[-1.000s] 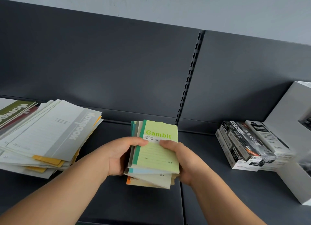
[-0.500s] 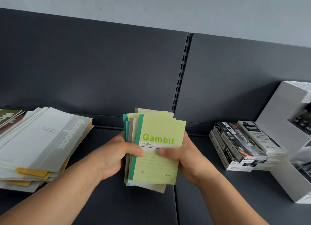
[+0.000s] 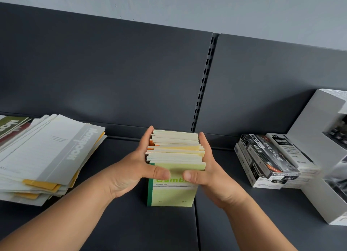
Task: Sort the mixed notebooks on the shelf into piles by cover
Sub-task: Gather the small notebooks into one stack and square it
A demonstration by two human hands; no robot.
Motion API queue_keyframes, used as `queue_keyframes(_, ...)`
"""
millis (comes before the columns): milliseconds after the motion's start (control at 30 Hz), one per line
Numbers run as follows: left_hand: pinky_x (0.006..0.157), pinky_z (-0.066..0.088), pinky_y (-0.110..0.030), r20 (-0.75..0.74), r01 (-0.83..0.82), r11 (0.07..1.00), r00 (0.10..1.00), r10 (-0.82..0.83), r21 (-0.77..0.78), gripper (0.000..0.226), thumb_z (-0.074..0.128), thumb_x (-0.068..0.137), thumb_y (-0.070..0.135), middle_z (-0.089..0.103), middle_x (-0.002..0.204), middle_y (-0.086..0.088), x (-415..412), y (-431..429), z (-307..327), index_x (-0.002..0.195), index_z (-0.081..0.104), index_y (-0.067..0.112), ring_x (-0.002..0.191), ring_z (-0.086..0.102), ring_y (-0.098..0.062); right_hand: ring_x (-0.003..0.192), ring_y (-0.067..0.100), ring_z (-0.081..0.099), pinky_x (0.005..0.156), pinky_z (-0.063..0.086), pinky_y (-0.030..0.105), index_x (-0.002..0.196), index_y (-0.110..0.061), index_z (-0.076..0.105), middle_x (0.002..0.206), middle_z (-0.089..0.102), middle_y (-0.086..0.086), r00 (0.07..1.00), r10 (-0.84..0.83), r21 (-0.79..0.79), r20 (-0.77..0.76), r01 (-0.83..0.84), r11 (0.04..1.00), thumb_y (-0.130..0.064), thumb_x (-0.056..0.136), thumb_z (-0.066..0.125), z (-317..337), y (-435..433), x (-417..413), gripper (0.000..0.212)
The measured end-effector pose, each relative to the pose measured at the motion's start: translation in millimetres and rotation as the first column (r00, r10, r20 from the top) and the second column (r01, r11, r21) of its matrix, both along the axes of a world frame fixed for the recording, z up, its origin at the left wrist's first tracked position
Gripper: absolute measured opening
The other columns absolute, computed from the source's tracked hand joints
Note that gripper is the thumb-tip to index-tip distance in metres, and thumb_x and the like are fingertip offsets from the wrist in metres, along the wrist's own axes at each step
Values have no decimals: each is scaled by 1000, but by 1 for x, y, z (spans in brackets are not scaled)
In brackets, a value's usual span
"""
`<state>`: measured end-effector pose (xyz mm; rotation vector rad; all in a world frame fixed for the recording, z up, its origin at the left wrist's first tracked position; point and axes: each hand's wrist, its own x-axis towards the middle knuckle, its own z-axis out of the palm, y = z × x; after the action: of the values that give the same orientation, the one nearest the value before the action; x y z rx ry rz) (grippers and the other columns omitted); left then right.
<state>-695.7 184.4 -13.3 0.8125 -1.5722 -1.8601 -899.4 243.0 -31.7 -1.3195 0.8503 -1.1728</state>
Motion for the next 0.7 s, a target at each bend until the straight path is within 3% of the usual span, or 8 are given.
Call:
queue_keyframes(100,91,44,-19,-46,-5,1000,999,6,24,168,100,14,35,65,120,25,-3,4,1,151,3,49,110,61,4,137,37,45,110,39,53,148,-23,24,148,47,17,999,40,-12,-2,-40,999,-30,64,91,0,2,5,107)
queue_keyframes(167,91,43,-20,-76,4,1000,997,-2,28,169,99,13,41,67,117,27,-5,6,3,151,2,48,110,60,6,137,37,45,112,36,56,147,-20,24,148,47,17,999,40,-15,-24,-40,999,-32,65,90,0,3,8,106)
queue_keyframes(267,111,29,-30,-107,-23,1000,994,25,18,163,93,13,58,57,125,33,-5,6,5,150,5,49,125,47,3,137,18,48,107,45,37,154,-31,12,150,48,-4,998,-41,28,-40,42,999,-45,55,93,2,4,5,129)
queue_keyframes(333,119,17,-39,-140,-67,997,988,73,47,149,88,21,69,38,147,28,-7,7,6,148,12,54,138,33,-4,130,-1,51,96,50,21,155,-40,-1,146,45,-24,995,-99,104,18,97,990,-56,41,94,6,5,7,149)
queue_keyframes(367,120,18,-42,-150,-85,994,984,95,73,135,85,30,72,34,152,22,-10,9,6,145,16,58,140,33,-8,126,-3,54,94,51,21,153,-45,-1,145,46,-26,992,-116,122,47,110,986,-59,37,93,6,4,8,150)
queue_keyframes(467,116,29,-42,-166,-135,985,975,151,104,90,71,63,64,42,148,17,-17,12,7,140,24,63,133,46,-12,125,5,58,105,46,36,150,-54,8,144,52,-17,985,-162,115,52,155,981,-61,43,91,4,2,13,135)
queue_keyframes(600,108,31,-28,-197,-267,963,943,268,32,75,56,76,62,38,126,41,-24,11,9,144,24,58,115,44,13,135,6,48,118,32,44,147,-56,21,150,44,-20,964,-266,58,27,264,963,-64,60,79,1,0,19,105)
queue_keyframes(700,118,22,-37,-137,-253,968,958,251,9,60,54,80,71,37,143,34,-26,8,8,136,37,61,136,34,4,136,6,46,119,30,45,139,-65,28,148,46,-22,951,-306,59,43,304,951,-78,57,73,0,-1,24,94)
